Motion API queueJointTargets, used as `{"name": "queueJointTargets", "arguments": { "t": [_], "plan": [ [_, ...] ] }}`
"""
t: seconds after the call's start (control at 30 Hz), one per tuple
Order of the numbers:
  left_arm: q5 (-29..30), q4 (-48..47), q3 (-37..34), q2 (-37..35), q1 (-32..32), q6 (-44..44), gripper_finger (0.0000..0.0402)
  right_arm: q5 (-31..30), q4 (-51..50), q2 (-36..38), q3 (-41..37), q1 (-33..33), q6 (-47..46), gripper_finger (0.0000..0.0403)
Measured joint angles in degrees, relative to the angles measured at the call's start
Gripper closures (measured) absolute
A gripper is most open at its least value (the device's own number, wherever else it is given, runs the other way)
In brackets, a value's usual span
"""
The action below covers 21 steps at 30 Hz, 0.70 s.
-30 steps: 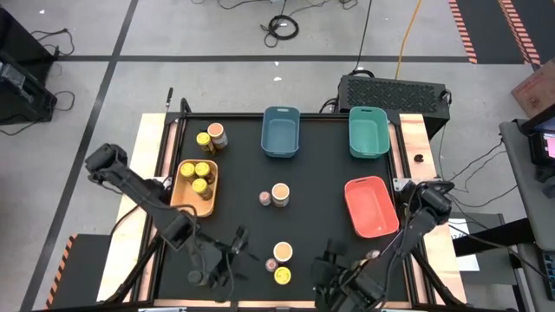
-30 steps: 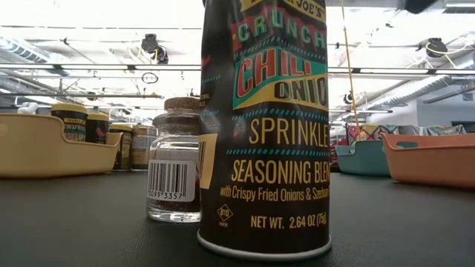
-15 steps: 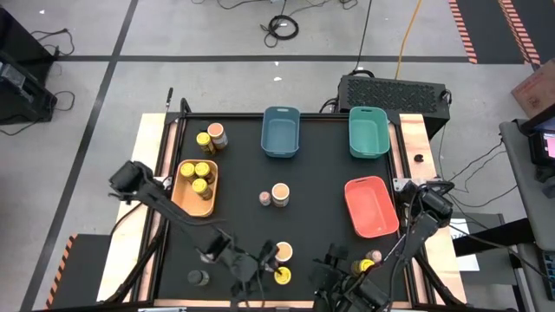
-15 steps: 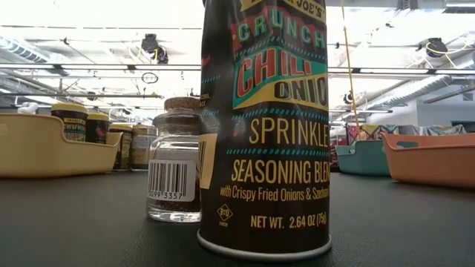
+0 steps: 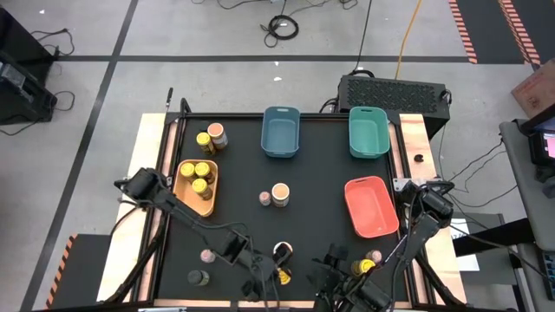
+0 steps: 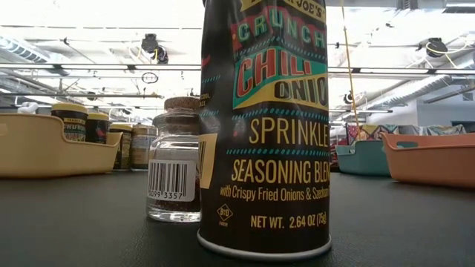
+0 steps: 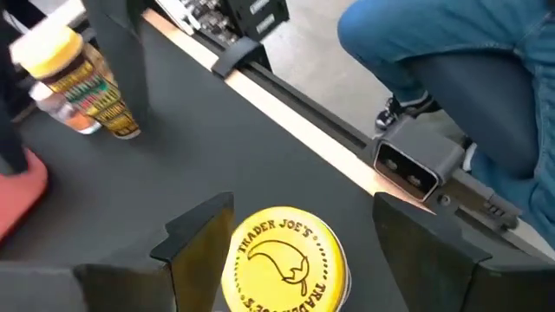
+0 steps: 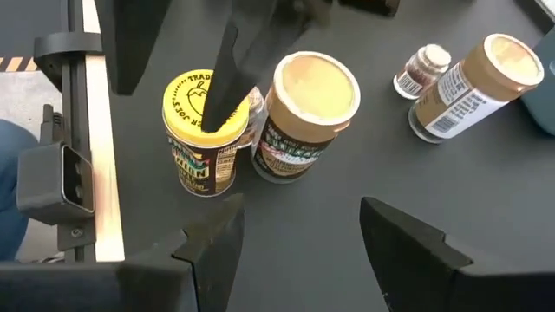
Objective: Sort spices by type
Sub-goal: Put the yellow seasoning can into the yellow bin
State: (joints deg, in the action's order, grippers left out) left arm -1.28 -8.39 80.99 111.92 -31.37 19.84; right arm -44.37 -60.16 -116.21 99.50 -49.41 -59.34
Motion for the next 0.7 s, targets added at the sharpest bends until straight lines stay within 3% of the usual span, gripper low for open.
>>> {"name": "queueJointTargets", "arguments": {
  "t": [0.7],
  "plan": [
    [-0.3, -4.0, 0.0, 0.8, 1.7, 0.0, 0.0123, -1.1, 0.2, 0.0, 0.0, -0.2, 0.0, 0.0179]
  ]
}}
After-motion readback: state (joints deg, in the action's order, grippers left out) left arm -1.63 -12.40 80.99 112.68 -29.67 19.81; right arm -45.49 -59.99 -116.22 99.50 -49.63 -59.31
